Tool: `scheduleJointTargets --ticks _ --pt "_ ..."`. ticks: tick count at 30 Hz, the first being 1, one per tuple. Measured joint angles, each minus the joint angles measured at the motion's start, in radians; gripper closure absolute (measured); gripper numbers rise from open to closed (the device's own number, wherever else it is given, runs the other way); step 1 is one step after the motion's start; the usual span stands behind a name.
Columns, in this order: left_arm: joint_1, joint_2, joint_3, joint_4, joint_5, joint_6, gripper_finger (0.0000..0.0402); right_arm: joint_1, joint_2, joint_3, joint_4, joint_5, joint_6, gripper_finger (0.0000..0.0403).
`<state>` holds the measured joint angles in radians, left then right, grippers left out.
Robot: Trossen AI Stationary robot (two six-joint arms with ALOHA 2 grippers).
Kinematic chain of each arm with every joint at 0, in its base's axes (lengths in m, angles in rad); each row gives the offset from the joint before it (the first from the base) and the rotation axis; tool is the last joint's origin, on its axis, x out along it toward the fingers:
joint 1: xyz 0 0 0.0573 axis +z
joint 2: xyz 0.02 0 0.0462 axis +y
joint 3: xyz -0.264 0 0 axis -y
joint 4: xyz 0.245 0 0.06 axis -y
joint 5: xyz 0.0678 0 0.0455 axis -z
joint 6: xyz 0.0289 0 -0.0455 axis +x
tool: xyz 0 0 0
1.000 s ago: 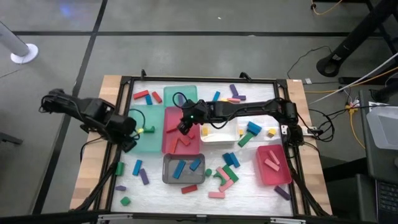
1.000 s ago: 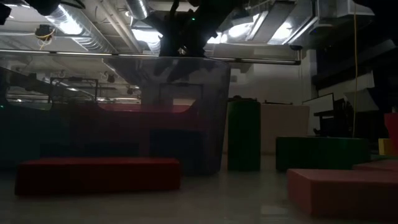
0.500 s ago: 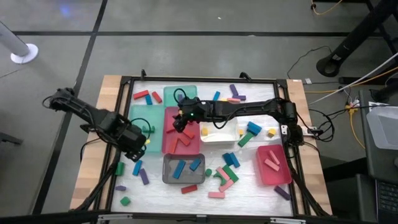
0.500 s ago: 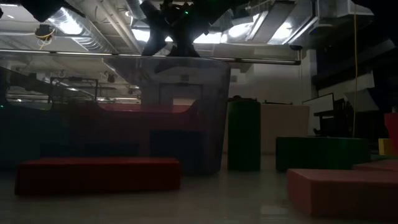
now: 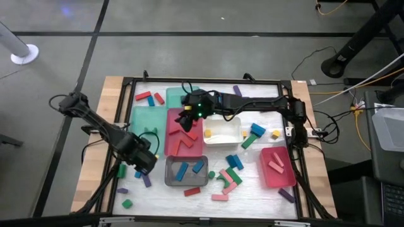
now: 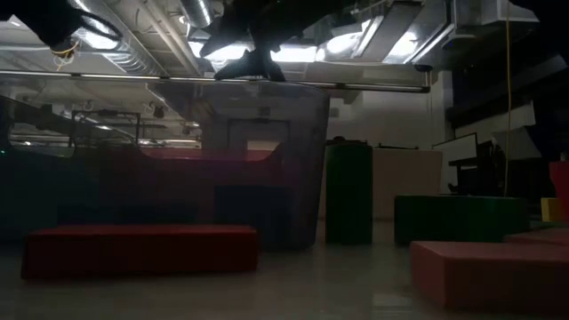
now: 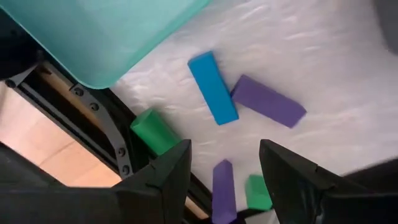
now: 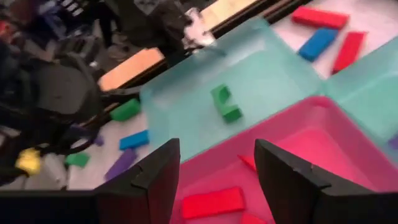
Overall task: Sort blocks
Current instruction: Put the blue block into the black transparent bin
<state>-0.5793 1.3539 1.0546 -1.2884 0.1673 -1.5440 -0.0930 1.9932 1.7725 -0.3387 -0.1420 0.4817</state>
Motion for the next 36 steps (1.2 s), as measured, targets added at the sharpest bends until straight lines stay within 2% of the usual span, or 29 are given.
scheduleJointTargets --ticks 7,10,18,20,27,32,36 --pt "-0.062 0.094 -0.001 0.039 -0.04 -0.164 0.0225 0.001 -0.015 0.022 -0.013 -0.041 0.006 0.0198" --pt "-0.086 0.128 -0.003 0.08 -0.08 -0.211 0.0225 0.001 -0.015 0.059 -0.026 -0.093 0.006 0.0198" --pt "-0.116 0.145 -0.158 0.17 -0.092 -0.334 0.0225 0.001 -0.016 0.148 -0.031 -0.168 -0.045 0.0198" --pt "-0.115 0.144 -0.198 0.201 -0.093 -0.343 0.0225 0.002 -0.016 0.163 -0.029 -0.171 -0.045 0.0198" --pt "-0.115 0.143 -0.318 0.499 -0.097 -0.355 0.0225 0.002 -0.016 0.178 -0.03 -0.175 -0.044 0.0198" --pt "-0.114 0.134 -0.364 0.514 -0.093 -0.382 0.0225 0.002 -0.016 0.178 -0.045 -0.184 -0.044 0.0198" --pt "-0.114 0.131 -0.371 0.54 -0.093 -0.319 0.0241 0.001 -0.016 0.178 -0.067 -0.184 -0.043 0.0198"
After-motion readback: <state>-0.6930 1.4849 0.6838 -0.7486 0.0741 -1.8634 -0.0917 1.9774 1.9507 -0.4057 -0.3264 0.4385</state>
